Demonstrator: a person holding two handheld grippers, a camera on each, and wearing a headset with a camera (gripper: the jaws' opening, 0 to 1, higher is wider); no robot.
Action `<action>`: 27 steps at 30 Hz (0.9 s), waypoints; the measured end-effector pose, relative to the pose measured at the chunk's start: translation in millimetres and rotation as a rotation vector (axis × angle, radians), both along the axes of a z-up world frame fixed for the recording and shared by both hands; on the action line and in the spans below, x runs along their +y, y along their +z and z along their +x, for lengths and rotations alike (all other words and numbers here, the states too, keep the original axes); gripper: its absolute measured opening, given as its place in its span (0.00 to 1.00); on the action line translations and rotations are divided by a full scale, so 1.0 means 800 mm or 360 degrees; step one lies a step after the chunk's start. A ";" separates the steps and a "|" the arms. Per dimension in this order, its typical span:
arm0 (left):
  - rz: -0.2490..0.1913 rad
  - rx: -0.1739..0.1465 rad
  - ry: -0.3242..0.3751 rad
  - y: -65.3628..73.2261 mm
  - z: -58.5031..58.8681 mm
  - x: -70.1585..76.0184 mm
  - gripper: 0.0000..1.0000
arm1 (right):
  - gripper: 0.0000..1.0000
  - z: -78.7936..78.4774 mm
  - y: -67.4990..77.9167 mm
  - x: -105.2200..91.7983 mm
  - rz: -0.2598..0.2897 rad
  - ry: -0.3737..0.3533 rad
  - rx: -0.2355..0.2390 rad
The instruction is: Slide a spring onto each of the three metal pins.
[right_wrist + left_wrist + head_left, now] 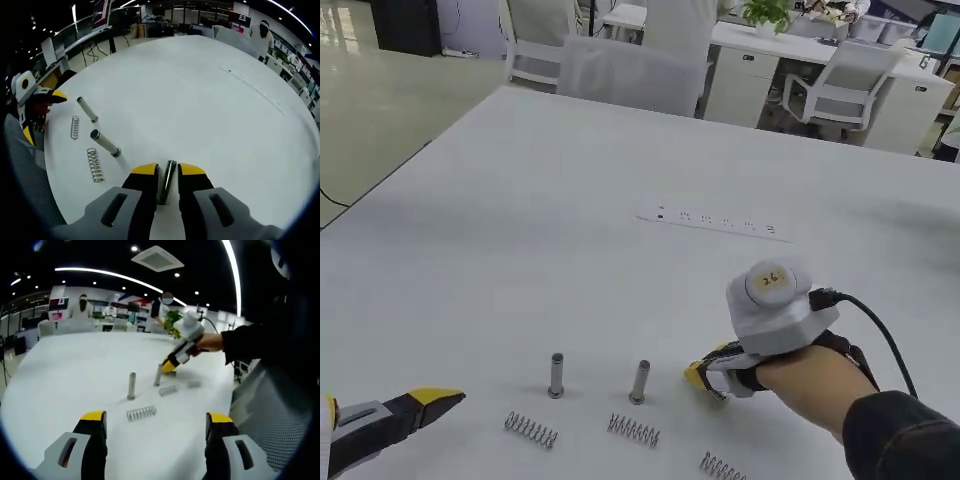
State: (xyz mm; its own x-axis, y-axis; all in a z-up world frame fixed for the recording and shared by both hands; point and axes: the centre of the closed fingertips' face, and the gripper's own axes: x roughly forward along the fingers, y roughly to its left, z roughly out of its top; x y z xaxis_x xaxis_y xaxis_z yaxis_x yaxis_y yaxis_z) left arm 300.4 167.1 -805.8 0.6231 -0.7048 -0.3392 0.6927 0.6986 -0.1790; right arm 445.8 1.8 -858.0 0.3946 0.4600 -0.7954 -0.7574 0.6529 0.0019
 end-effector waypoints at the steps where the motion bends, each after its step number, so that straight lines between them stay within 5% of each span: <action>1: 0.0000 0.0001 0.0001 0.000 0.000 0.000 0.77 | 0.13 0.000 0.000 0.000 0.0002 -0.0003 0.0002; 20: 0.0009 0.0015 -0.0010 -0.003 0.000 -0.001 0.76 | 0.05 0.004 -0.007 0.002 -0.0100 0.0040 -0.0019; 27: 0.0015 0.0004 -0.0018 0.002 -0.001 -0.001 0.75 | 0.05 0.003 -0.003 -0.005 -0.0062 -0.0033 0.0001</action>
